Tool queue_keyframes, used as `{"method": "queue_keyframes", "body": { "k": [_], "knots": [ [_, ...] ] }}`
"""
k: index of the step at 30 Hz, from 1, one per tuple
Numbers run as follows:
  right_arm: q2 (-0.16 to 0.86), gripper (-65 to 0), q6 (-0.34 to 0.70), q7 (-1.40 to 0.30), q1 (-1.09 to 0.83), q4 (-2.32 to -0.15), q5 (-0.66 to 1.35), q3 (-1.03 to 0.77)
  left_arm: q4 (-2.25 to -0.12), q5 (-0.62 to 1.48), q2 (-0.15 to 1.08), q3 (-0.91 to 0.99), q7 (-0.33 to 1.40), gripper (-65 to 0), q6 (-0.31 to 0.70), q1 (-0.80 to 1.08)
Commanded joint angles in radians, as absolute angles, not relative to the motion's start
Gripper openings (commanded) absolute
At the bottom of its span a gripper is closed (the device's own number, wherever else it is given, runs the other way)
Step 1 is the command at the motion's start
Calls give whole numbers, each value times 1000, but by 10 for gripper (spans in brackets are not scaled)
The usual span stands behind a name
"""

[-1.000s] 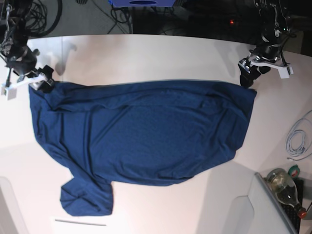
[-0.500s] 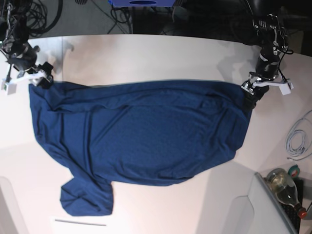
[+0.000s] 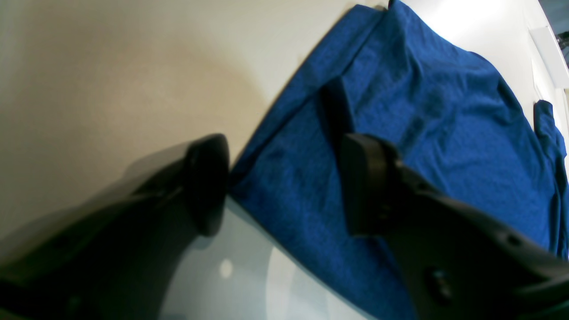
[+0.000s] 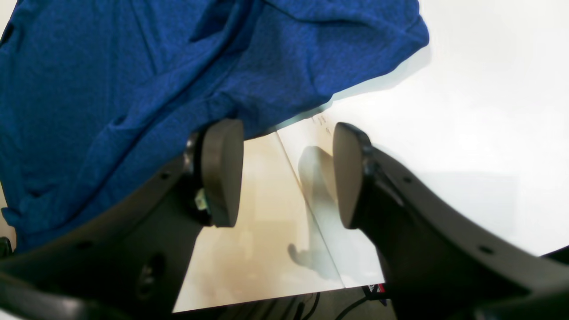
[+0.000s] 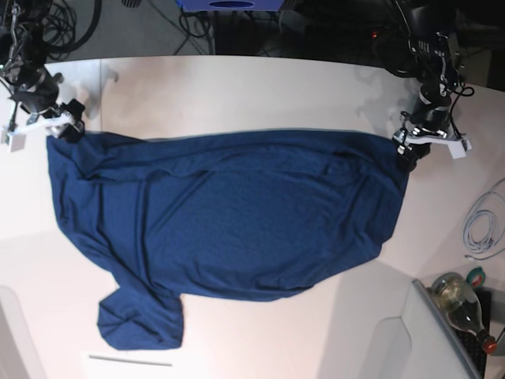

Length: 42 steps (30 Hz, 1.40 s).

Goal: Layout the t-shirt on the table in an organized manner, then fold the t-shirt properly
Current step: 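Lower the shirt edge onto the table with both grippers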

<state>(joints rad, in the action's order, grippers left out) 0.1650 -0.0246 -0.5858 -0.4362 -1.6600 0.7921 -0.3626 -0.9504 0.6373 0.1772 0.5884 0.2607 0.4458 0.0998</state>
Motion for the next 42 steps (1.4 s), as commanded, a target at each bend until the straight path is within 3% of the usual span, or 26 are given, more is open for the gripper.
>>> {"method": "queue_keyframes", "body": {
  "k": [1,9,11,15,18,23,26,30,34,36,42],
  "knots": [
    [177,-344,-18,-565,-435,-1673,800,-371,-944,618,179,587,315,-304,426,107],
    [177,-344,-18,-565,-435,-1673,800,-372,-875,618,177,581,317,-334,426,102],
    [174,-344,-18,-565,-435,-1659,806,-374,-866,618,177,581,317,-418,426,102],
    [139,-338,33,-503,-432,-1618,814,-377,-866,618,177,585,317,-650,426,102],
    [94,-336,113,-479,-429,-1573,852,-423,-871,618,177,585,320,-650,426,102],
    [73,-333,120,-479,-371,-1434,866,-487,-871,618,179,581,323,-650,427,102],
    [74,-261,134,-479,-363,-1414,866,-492,-871,618,180,581,323,-650,427,102],
    [74,-104,268,-479,-361,-1403,895,-495,-871,618,180,581,323,-650,427,102],
    [74,-83,271,-476,-320,-1320,918,-545,-872,618,182,581,323,-650,427,102],
    [74,-123,272,-478,-295,-1264,921,-572,-872,618,182,581,323,-650,427,102],
    [77,-347,275,-479,-239,-1168,917,-591,-872,618,182,582,323,-650,427,102]
  ]
}}
